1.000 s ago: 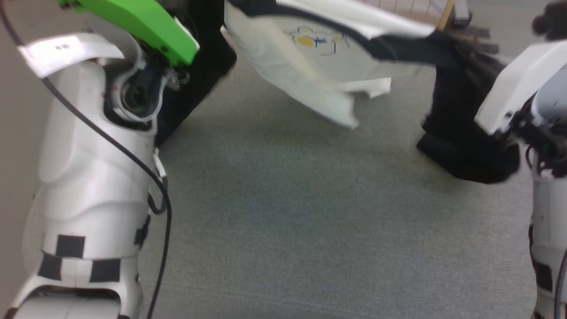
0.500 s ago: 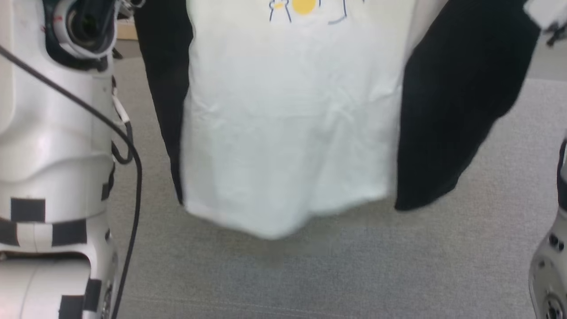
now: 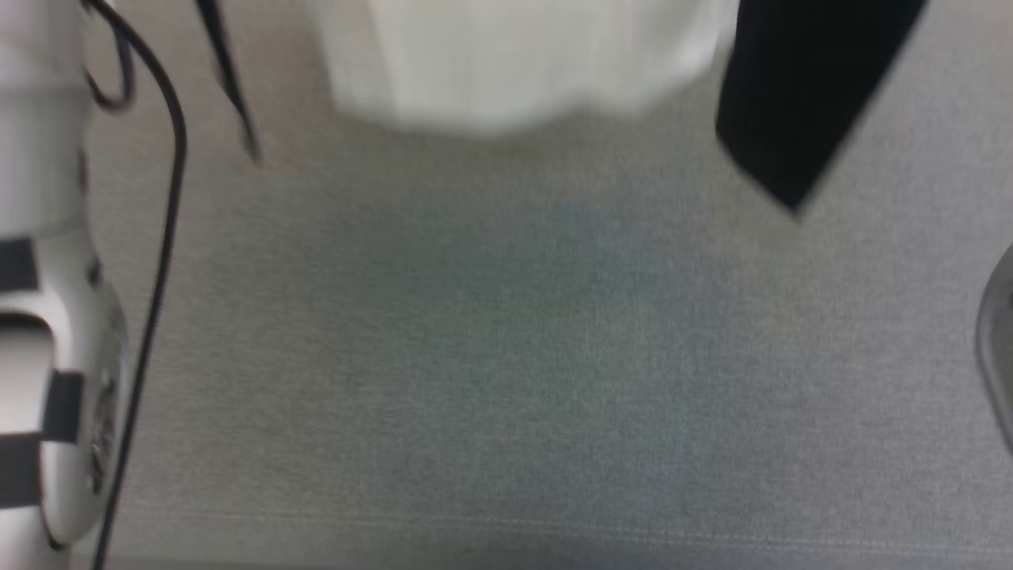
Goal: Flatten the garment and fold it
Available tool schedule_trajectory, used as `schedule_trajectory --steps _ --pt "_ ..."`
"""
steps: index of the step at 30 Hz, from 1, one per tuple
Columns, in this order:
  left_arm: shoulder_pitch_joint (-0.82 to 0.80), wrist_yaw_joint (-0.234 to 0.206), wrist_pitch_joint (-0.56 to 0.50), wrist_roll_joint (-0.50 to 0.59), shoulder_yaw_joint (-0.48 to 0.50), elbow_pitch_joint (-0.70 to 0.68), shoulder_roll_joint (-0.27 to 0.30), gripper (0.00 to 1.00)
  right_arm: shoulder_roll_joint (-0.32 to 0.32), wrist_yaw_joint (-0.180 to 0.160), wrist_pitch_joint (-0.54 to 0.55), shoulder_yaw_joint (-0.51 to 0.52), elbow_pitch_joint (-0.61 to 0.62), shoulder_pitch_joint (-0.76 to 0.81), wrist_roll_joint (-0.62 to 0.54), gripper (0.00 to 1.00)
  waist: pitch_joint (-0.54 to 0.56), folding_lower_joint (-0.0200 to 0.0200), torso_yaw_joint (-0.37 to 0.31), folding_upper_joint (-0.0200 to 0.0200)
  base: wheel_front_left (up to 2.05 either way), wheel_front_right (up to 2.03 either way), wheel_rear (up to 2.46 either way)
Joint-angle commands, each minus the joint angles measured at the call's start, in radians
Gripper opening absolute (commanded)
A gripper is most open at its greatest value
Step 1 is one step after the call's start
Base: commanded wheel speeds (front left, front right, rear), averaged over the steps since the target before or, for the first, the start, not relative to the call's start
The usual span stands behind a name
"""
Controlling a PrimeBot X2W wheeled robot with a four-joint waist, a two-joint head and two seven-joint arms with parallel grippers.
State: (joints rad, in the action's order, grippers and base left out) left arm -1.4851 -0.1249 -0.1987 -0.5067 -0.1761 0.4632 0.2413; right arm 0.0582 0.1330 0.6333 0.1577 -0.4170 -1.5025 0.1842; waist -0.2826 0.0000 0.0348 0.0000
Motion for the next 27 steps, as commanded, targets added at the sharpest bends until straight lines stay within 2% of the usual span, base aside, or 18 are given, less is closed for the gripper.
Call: schedule_trajectory --steps 1,7,13,21,27 --pt "-0.048 -0.012 0.024 0.029 -0.005 0.009 0.006 0.00 0.009 -0.002 -0.039 0.014 -0.026 -0.040 -0.025 0.00 -0.168 0.0000 -0.060 0.0000 0.00 0.00 0.00" --pt "-0.120 -0.035 0.142 0.071 -0.017 -0.001 -0.017 0.00 -0.003 -0.002 -0.218 0.012 -0.125 -0.174 -0.062 0.00 -0.272 0.0000 -0.073 0.0000 0.00 0.00 0.00" --pt "-0.095 -0.020 0.213 0.043 0.003 0.020 -0.028 0.00 0.008 -0.002 -0.285 0.016 -0.214 -0.196 -0.067 0.00 -0.357 0.0000 -0.067 0.0000 0.00 0.00 0.00" --pt "0.000 0.025 0.275 -0.019 0.026 0.112 -0.053 0.00 0.035 -0.002 -0.316 -0.005 -0.283 -0.103 -0.007 0.00 -0.386 0.0000 -0.034 0.0000 0.00 0.00 0.00" --pt "0.128 0.080 0.335 -0.071 0.040 0.202 -0.076 0.00 0.073 -0.002 -0.355 -0.088 -0.277 0.065 0.106 0.00 -0.304 0.0000 -0.007 0.0000 0.00 0.00 0.00"
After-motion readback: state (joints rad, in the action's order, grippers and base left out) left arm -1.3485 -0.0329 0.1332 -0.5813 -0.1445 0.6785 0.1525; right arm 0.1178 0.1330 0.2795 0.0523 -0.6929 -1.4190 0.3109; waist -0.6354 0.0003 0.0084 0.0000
